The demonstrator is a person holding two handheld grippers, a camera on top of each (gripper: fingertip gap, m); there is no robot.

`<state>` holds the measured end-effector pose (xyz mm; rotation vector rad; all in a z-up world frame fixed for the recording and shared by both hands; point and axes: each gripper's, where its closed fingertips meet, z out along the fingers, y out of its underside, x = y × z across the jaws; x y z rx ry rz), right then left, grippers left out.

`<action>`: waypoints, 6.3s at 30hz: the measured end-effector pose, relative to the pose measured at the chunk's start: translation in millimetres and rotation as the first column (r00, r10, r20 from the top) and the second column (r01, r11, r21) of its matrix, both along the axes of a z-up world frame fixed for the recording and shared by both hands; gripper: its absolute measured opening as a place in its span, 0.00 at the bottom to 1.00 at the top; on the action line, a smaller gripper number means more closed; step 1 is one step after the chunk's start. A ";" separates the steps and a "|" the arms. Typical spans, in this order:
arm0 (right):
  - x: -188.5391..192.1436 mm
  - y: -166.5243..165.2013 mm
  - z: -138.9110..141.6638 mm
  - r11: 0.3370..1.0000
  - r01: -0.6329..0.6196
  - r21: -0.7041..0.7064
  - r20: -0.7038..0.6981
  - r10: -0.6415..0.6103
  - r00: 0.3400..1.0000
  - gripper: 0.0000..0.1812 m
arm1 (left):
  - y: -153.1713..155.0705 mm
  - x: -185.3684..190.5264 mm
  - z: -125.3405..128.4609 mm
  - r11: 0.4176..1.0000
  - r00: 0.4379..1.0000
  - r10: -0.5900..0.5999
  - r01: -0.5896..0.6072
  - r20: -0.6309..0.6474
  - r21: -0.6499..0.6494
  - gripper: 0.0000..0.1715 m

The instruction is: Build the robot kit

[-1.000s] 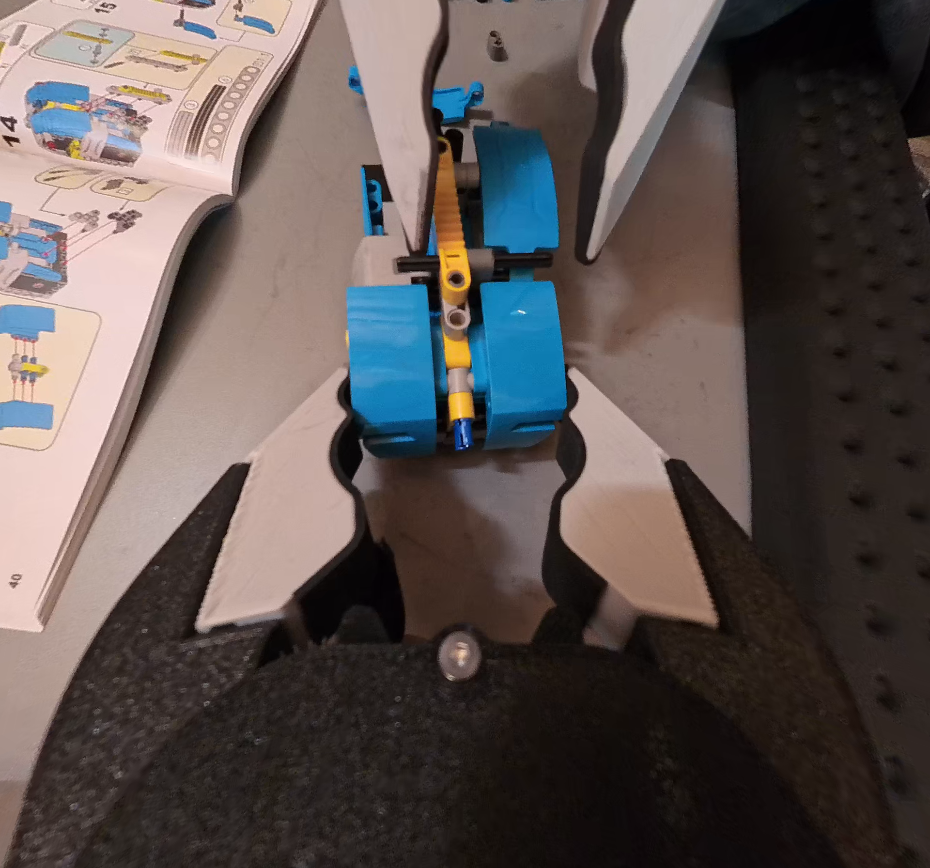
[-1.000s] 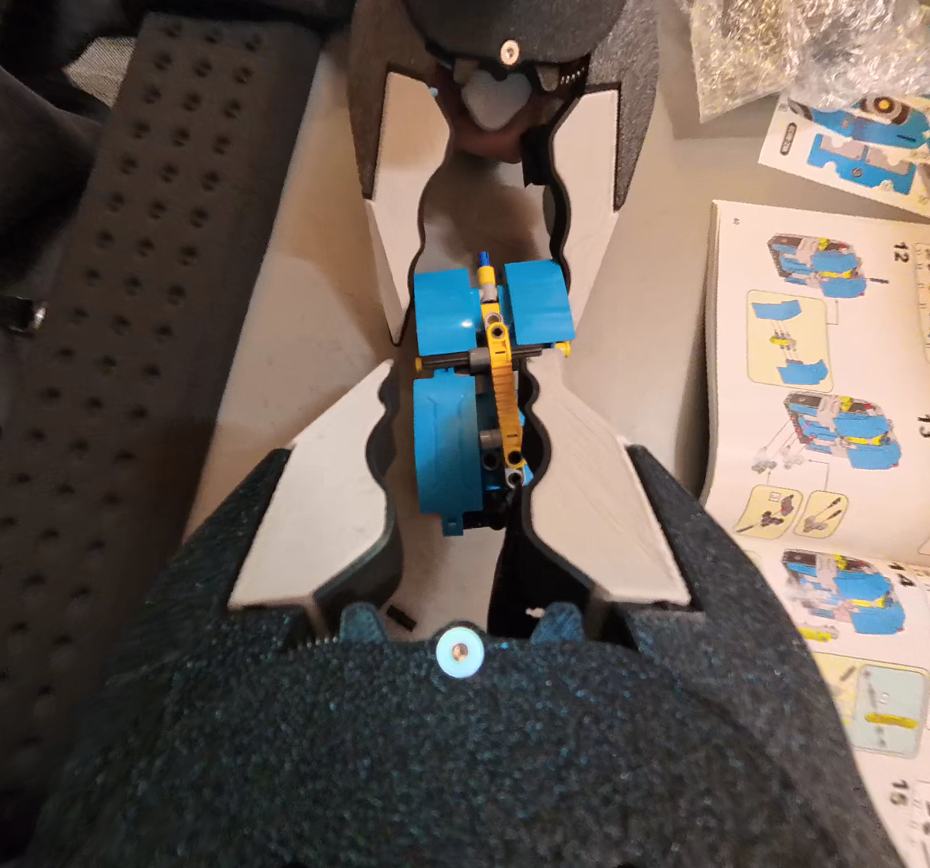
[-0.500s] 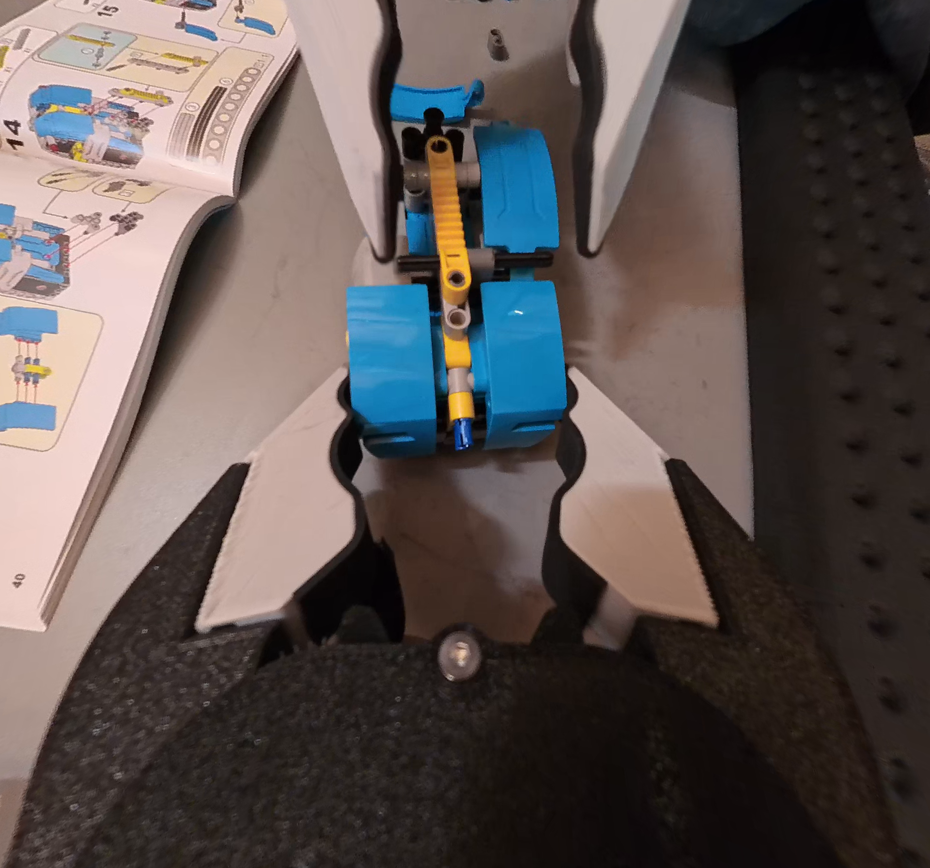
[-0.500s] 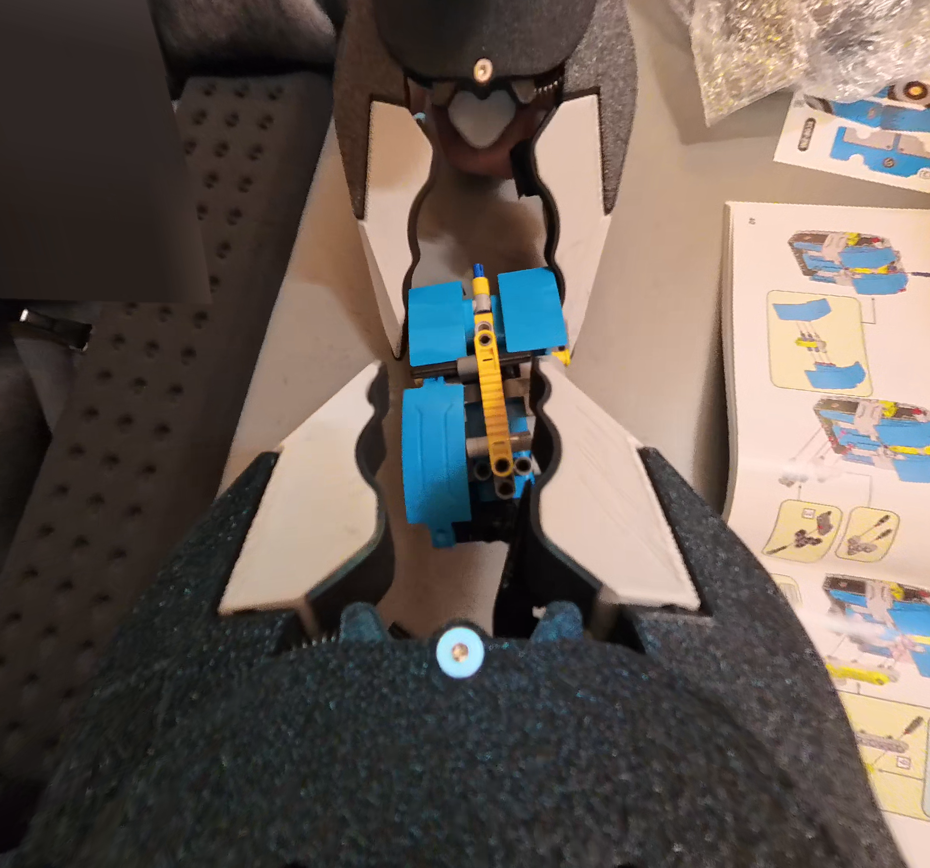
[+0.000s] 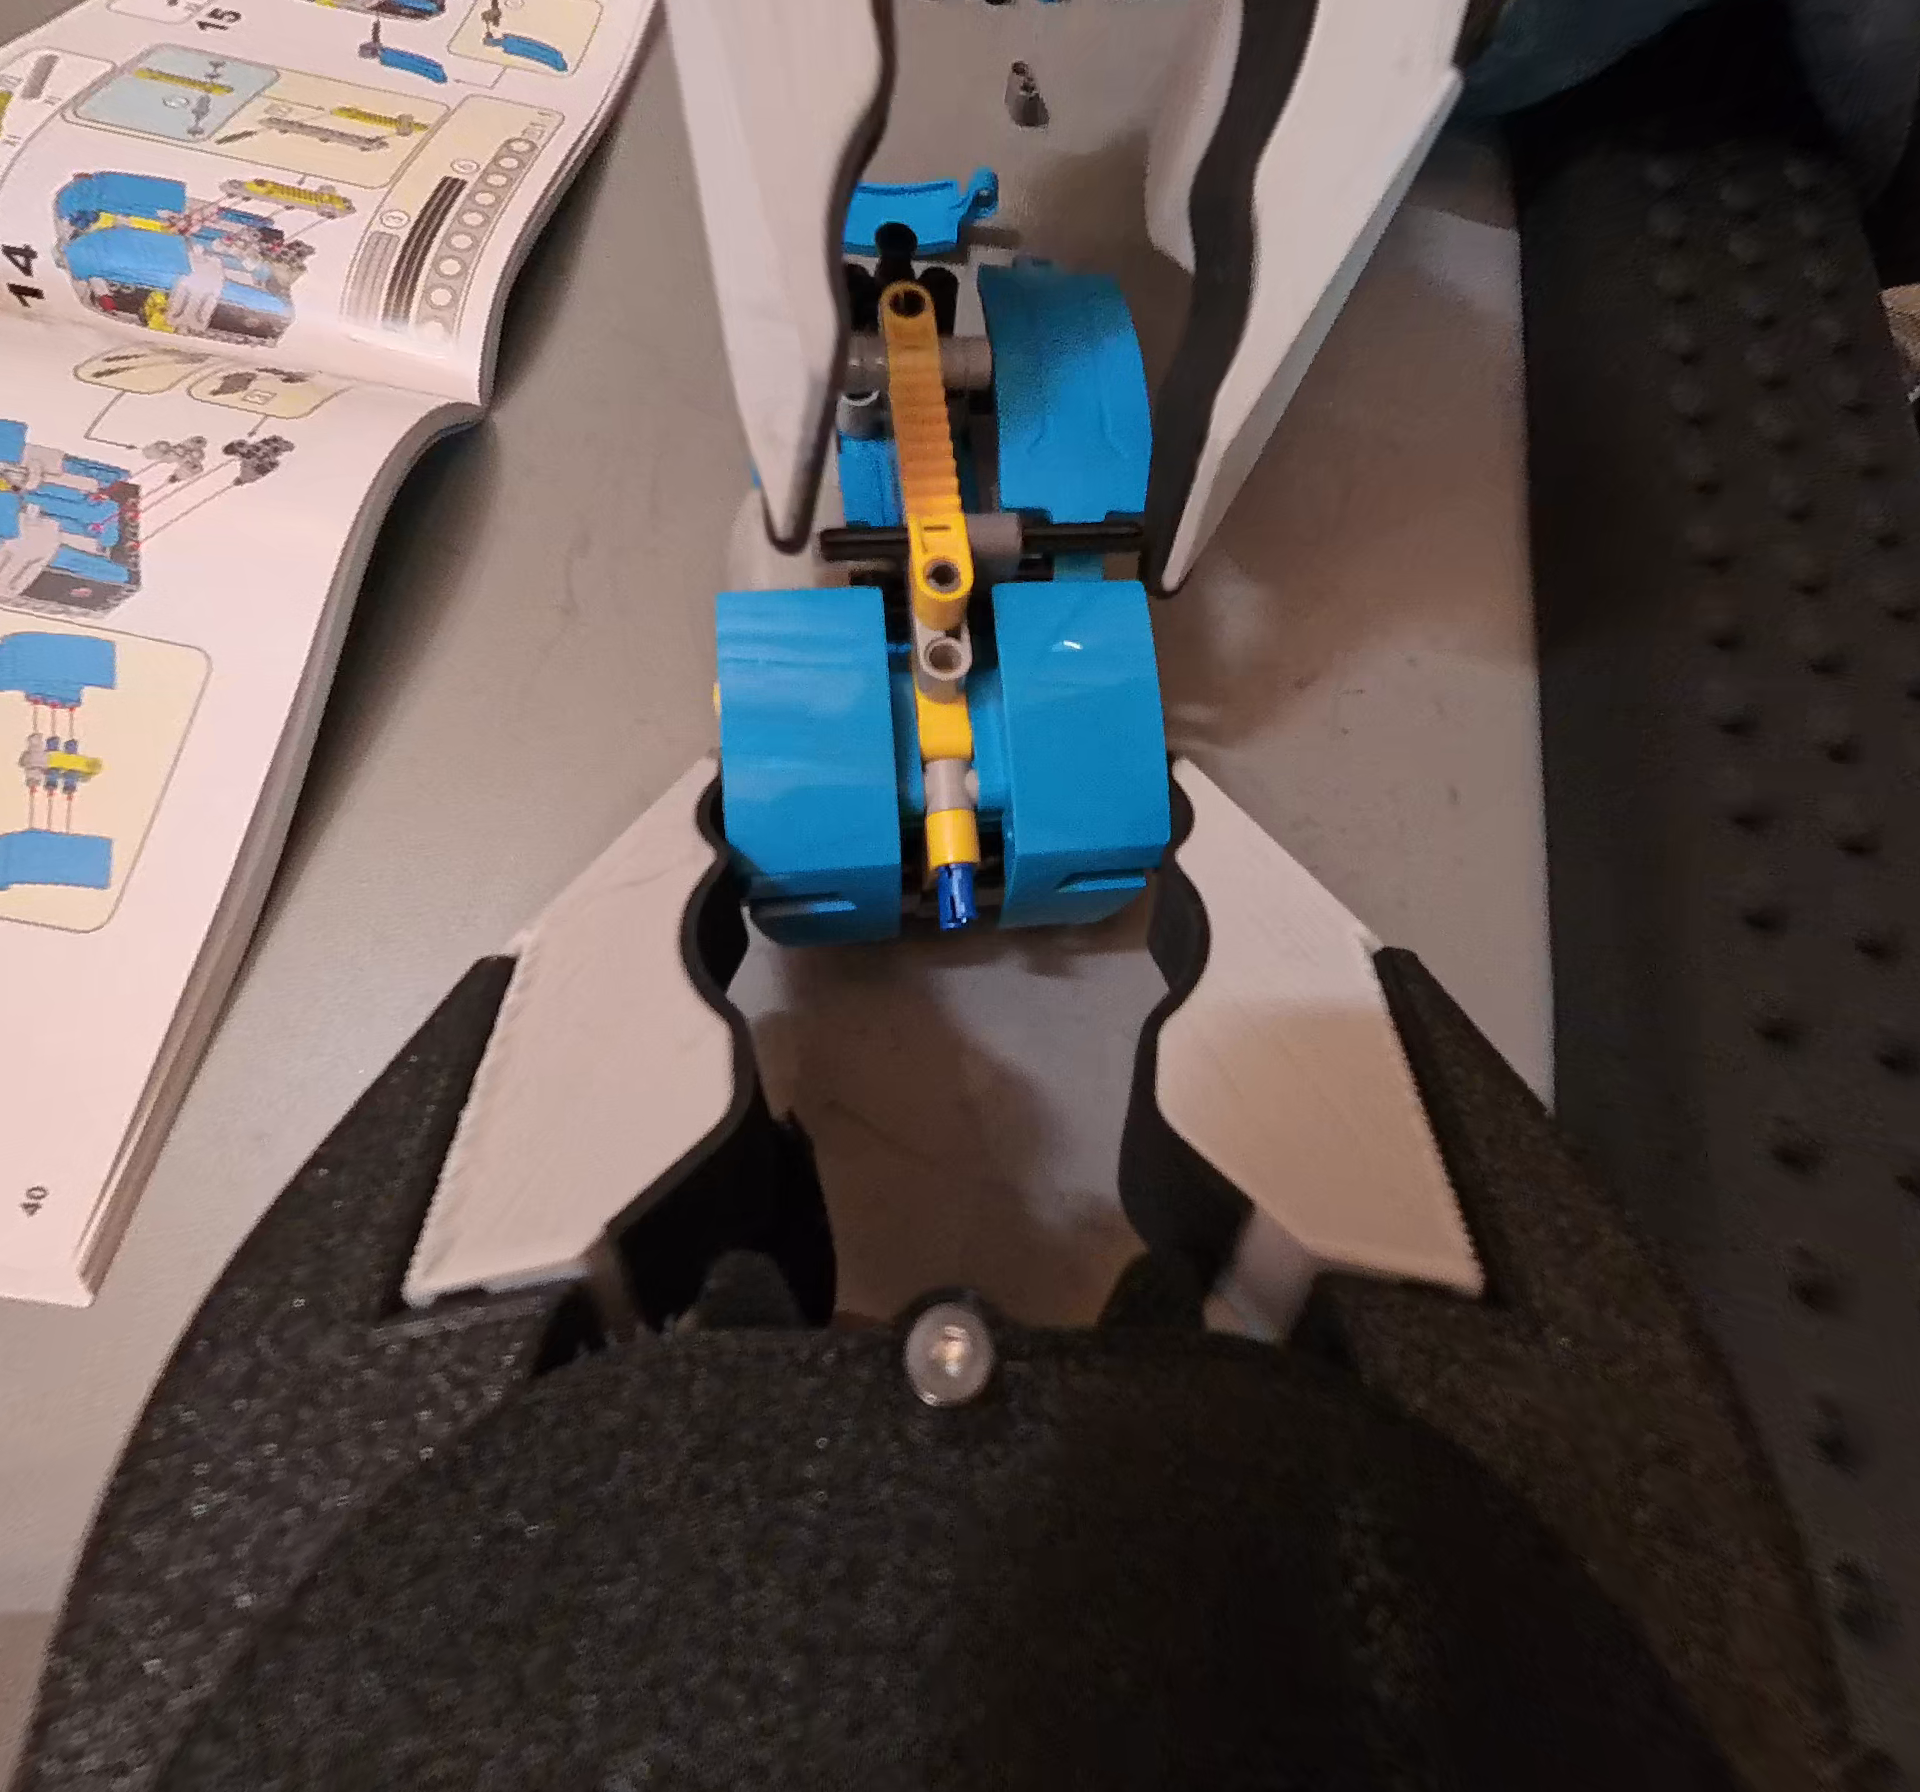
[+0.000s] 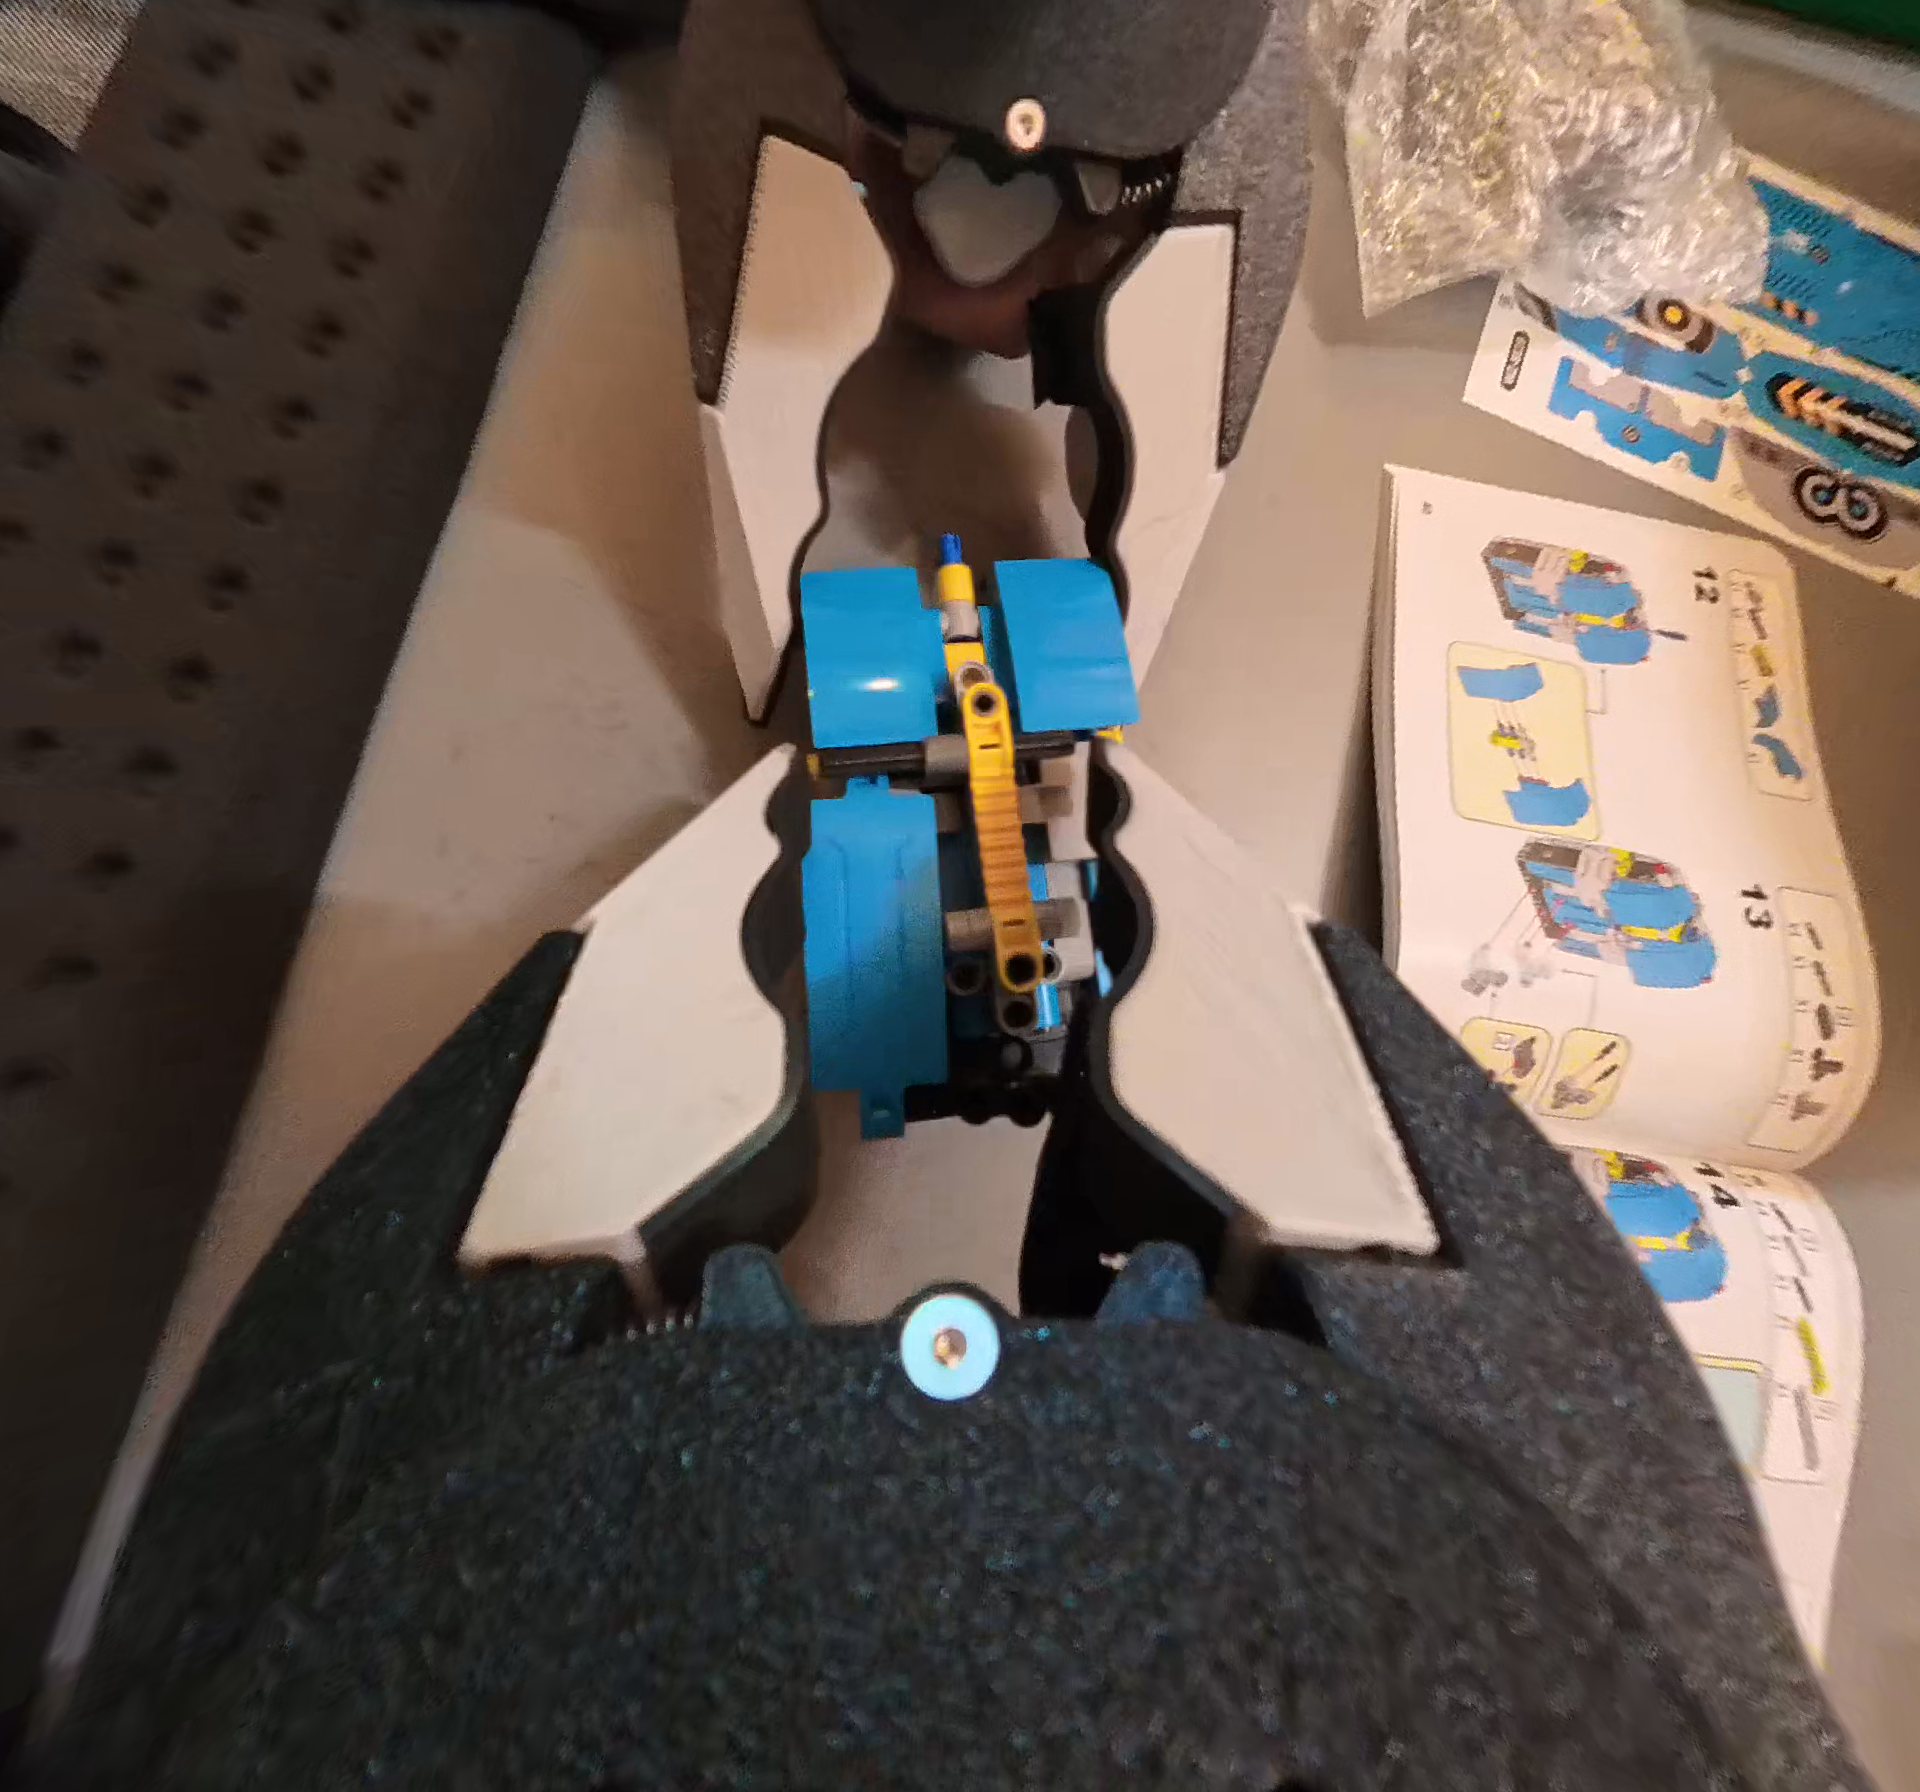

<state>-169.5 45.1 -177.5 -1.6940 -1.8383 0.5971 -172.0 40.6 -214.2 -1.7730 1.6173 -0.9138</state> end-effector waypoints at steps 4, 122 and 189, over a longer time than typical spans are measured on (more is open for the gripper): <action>-1.7 -0.3 -1.8 1.000 -0.003 -0.012 -0.015 0.003 1.000 0.30 | 0.0 0.1 0.0 1.000 1.000 -0.001 0.001 0.000 0.002 0.46; 6.8 12.3 3.6 0.759 0.617 -0.209 -0.301 -0.650 0.698 0.04 | 9.6 10.4 44.1 0.882 0.870 0.470 -0.469 0.150 -0.045 0.05; 11.8 10.3 2.5 0.870 0.438 -0.226 -0.184 -0.479 0.858 0.10 | 5.6 16.5 43.7 0.936 0.928 0.347 -0.352 0.139 0.015 0.04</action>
